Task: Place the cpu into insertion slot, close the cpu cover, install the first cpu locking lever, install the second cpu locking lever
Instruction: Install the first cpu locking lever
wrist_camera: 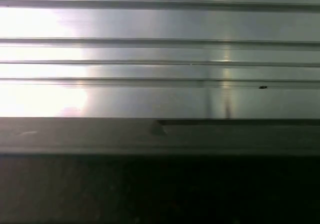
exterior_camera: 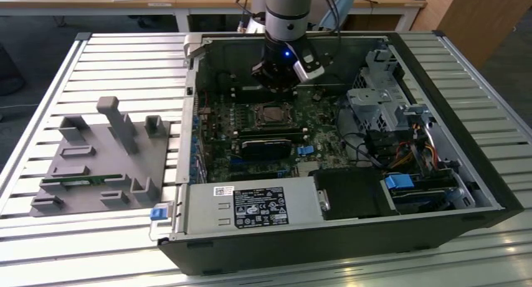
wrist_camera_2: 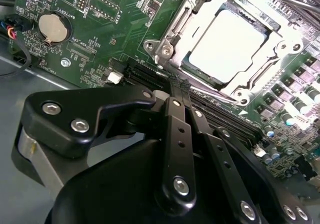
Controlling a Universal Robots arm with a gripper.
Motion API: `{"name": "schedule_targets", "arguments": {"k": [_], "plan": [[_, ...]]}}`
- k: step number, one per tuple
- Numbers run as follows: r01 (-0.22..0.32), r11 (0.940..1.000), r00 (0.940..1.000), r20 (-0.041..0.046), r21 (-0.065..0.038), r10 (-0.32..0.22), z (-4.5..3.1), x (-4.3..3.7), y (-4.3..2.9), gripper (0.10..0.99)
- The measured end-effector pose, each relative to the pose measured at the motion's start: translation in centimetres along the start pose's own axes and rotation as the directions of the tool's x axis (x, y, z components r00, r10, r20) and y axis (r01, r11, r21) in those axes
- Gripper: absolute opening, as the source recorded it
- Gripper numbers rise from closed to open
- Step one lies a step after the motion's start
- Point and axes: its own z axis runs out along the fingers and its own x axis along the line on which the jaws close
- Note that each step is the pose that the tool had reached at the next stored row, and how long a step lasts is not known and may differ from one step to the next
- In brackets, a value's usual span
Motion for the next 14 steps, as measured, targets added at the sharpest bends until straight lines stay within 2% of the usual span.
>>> {"name": "schedule_targets", "arguments": {"k": [7,14], "plan": [[0.000,1.0000,1.0000,0.0000,0.000,0.000,0.43,-0.05,-0.02,0.114],[0.000,1.0000,1.0000,0.0001,0.000,0.000,0.44,-0.07,-0.02,0.114]]}}
